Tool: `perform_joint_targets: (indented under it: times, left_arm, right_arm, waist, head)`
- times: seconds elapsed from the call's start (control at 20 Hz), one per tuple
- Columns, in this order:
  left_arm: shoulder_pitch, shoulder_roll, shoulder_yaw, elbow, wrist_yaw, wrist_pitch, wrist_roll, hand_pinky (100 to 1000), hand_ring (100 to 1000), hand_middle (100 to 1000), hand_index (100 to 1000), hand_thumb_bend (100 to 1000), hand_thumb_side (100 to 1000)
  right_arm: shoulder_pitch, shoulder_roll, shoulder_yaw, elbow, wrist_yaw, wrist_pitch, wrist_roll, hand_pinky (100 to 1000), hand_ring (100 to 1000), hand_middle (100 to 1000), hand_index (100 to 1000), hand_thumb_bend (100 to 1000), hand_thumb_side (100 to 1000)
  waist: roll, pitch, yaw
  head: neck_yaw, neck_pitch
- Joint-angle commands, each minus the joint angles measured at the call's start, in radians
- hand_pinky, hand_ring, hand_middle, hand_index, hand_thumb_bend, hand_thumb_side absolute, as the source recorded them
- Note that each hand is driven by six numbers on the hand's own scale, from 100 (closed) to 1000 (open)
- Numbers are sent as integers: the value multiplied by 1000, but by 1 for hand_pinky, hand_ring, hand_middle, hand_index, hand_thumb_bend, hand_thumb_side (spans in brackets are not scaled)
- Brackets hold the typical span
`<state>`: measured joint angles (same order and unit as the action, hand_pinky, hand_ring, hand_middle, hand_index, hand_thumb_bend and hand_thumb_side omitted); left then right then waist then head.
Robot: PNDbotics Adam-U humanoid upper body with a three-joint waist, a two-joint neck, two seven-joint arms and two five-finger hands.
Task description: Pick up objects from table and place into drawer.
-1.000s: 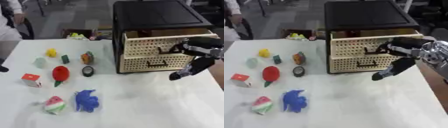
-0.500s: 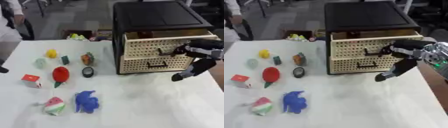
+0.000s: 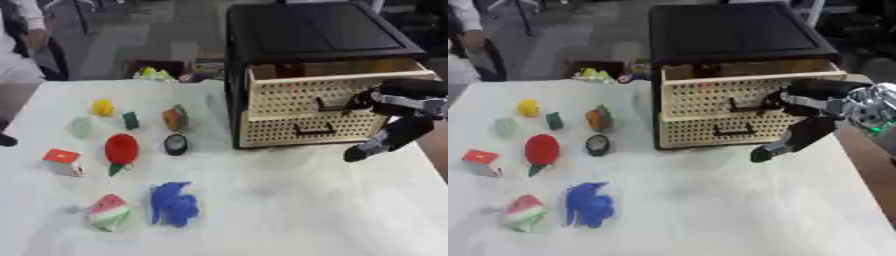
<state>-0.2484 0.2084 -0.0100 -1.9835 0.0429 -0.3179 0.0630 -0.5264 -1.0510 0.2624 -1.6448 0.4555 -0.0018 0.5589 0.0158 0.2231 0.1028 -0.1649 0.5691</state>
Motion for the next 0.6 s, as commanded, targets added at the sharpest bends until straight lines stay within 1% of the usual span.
perform_joint_targets:
  times: [0.05,0.2,0.6]
  left_arm:
    - [-11,6,1,-16,-1,-1,1,519,624,622,704,100,1000]
    - [-11,6,2,-16,-1,-1,0,518,624,623,703,100,1000]
    - [-13,8,3,-16,-1,-1,2,518,625,623,703,100,1000]
  right_arm:
    - [2,-30,-5,-15,-3,2,-29,100,100,100,763,857,876]
    - [6,-35,-2,-24,-2,1,-40,100,100,100,761,857,861]
    - [43,-49,-2,-29,-4,-5,-9,100,100,100,760,853,828]
  waist:
    - [0,-9,-4]
    - [-1,-9,-4]
    - [-2,-8,-7]
  head:
    - [1,-12]
    - [0,-13]
    - [3,-16]
